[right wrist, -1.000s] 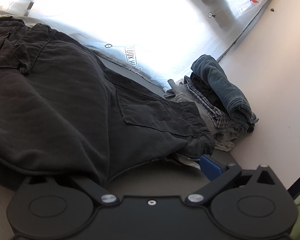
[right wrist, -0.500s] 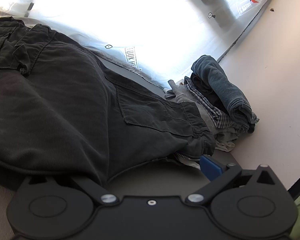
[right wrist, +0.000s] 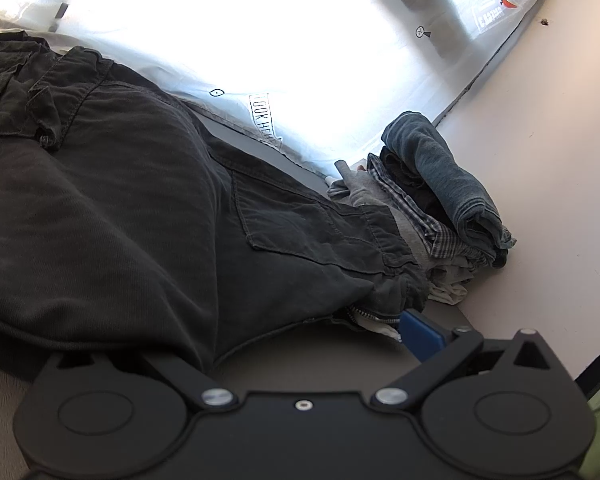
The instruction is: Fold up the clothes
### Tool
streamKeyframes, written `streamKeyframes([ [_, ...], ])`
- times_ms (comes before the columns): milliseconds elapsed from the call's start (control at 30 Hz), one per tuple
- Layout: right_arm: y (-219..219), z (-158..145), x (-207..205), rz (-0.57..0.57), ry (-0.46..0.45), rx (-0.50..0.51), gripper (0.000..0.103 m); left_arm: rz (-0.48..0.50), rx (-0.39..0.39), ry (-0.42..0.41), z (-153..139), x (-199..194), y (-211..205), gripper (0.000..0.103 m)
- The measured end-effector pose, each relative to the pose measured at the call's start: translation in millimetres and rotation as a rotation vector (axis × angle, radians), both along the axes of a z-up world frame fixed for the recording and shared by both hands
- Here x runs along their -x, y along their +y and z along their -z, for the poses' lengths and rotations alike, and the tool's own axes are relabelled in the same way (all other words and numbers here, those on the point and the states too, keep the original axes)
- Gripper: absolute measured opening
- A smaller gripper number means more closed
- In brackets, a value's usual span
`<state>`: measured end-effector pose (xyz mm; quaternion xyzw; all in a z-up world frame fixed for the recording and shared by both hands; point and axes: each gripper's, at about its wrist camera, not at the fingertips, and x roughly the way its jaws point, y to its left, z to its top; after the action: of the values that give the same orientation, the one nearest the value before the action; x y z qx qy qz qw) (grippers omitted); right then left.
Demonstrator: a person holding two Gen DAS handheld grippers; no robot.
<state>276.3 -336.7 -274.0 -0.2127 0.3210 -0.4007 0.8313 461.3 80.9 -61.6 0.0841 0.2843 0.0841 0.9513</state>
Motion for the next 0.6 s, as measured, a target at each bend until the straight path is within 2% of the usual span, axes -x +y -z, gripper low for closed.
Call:
streamKeyframes([
  [100, 8, -1, -4, 0.031, 0.023, 0.015, 0.102, -0.081, 0.033, 0.043, 12, -11, 31, 0.002],
  [200, 17, 0, -2, 0.026, 0.012, 0.034, 0.102, -0.137, 0.055, 0.181, 60, -11, 49, 0.003],
  [267, 17, 0, -1, 0.028, 0.006, 0.034, 0.102, -0.195, 0.13, 0.298, 97, -5, 61, 0.004],
  [300, 14, -1, 0, 0.029, 0.001, 0.013, 0.102, -0.223, 0.169, 0.35, 114, -2, 67, 0.008],
  [367, 7, -2, 2, 0.031, -0.008, -0.031, 0.103, -0.264, 0.266, 0.333, 113, 9, 76, 0.011],
  [400, 8, -3, 2, 0.03, 0.002, -0.033, 0.103, -0.283, 0.315, 0.324, 112, 14, 81, 0.02],
  [500, 10, -7, -2, 0.051, 0.035, -0.056, 0.103, -0.323, 0.475, 0.319, 110, 22, 96, 0.034],
  [533, 11, -10, -2, 0.056, 0.038, -0.091, 0.103, -0.325, 0.496, 0.318, 110, 24, 99, 0.037],
  [600, 13, -17, 0, 0.064, 0.042, -0.165, 0.103, -0.337, 0.513, 0.309, 113, 27, 102, 0.051],
])
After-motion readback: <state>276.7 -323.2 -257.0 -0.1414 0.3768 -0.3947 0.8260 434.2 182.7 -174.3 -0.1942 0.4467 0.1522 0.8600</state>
